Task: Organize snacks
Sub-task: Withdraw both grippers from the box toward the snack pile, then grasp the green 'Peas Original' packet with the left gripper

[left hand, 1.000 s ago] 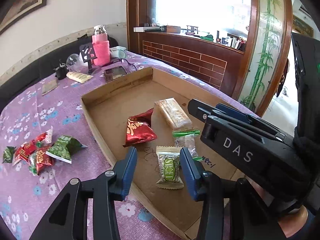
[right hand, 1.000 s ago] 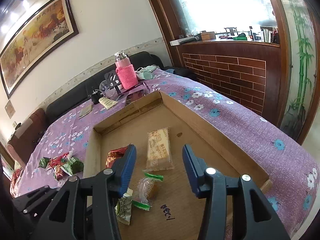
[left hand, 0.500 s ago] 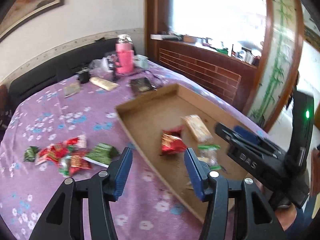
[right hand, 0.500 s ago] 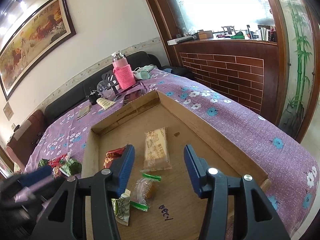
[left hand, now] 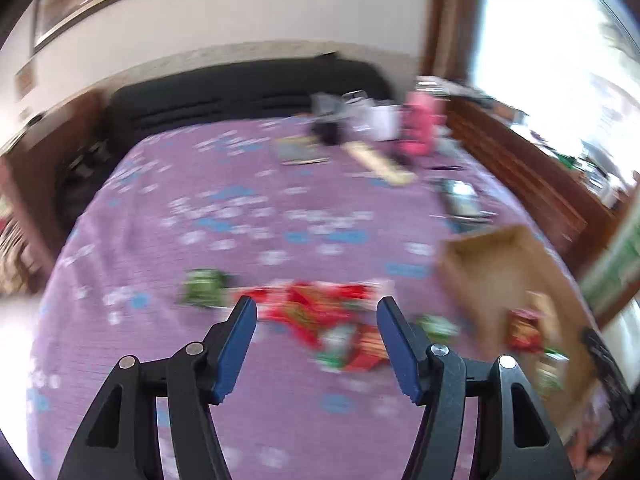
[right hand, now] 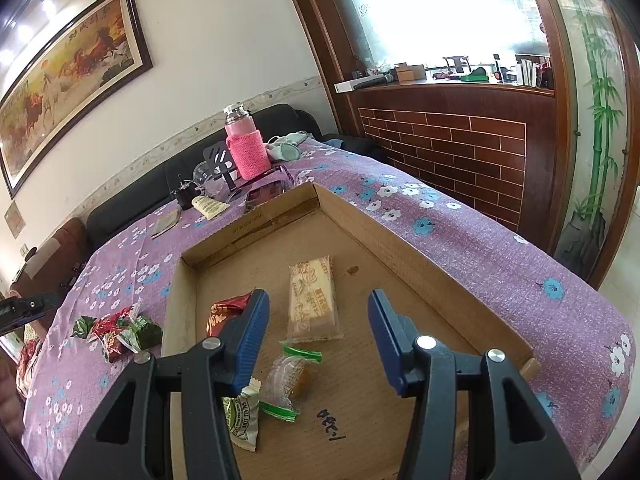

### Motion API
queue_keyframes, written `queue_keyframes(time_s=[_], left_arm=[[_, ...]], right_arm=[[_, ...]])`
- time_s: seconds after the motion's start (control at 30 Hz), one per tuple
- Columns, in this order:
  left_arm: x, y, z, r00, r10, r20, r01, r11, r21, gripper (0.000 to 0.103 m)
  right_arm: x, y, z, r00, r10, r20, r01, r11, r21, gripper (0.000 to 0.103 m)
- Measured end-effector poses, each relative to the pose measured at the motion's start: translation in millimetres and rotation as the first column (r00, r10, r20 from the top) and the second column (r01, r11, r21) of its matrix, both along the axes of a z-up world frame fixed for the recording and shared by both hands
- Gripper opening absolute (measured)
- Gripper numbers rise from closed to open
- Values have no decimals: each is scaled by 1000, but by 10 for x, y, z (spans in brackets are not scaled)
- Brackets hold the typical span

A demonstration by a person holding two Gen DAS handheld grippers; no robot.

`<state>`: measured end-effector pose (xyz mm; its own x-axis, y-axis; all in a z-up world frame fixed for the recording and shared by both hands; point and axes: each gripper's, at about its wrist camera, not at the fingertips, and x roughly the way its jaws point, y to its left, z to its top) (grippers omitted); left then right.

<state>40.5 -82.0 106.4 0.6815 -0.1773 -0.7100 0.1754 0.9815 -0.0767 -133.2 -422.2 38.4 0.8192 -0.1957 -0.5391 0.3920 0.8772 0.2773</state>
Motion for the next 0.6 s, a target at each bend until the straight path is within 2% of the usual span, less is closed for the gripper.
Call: queue_keyframes(time_s=[0.1, 0.2, 0.33, 0.53, 0.6], left_arm=[[337, 396, -151, 993, 97, -66, -96, 995, 10, 66], [612, 661, -345, 976, 177, -125, -175, 984, 29, 66], [847, 726, -588, 961, 188, -203, -189, 982, 17, 66], [1016, 643, -770, 956, 187, -225, -186, 982, 23, 65], [1059, 635, -830, 954, 183, -238, -183, 983, 23, 47]], right_arm=[[0, 3, -1, 1000, 2, 0, -2, 1000, -2, 51], [0, 2, 2, 1000, 4, -1, -4, 1000, -4, 51], [14, 0, -1, 1000, 8, -7, -8, 1000, -6, 51], [30, 29, 2, 1000, 7, -15, -8, 1000, -22, 51], [34, 45, 5, 1000, 3, -18, -4, 999, -32, 51]])
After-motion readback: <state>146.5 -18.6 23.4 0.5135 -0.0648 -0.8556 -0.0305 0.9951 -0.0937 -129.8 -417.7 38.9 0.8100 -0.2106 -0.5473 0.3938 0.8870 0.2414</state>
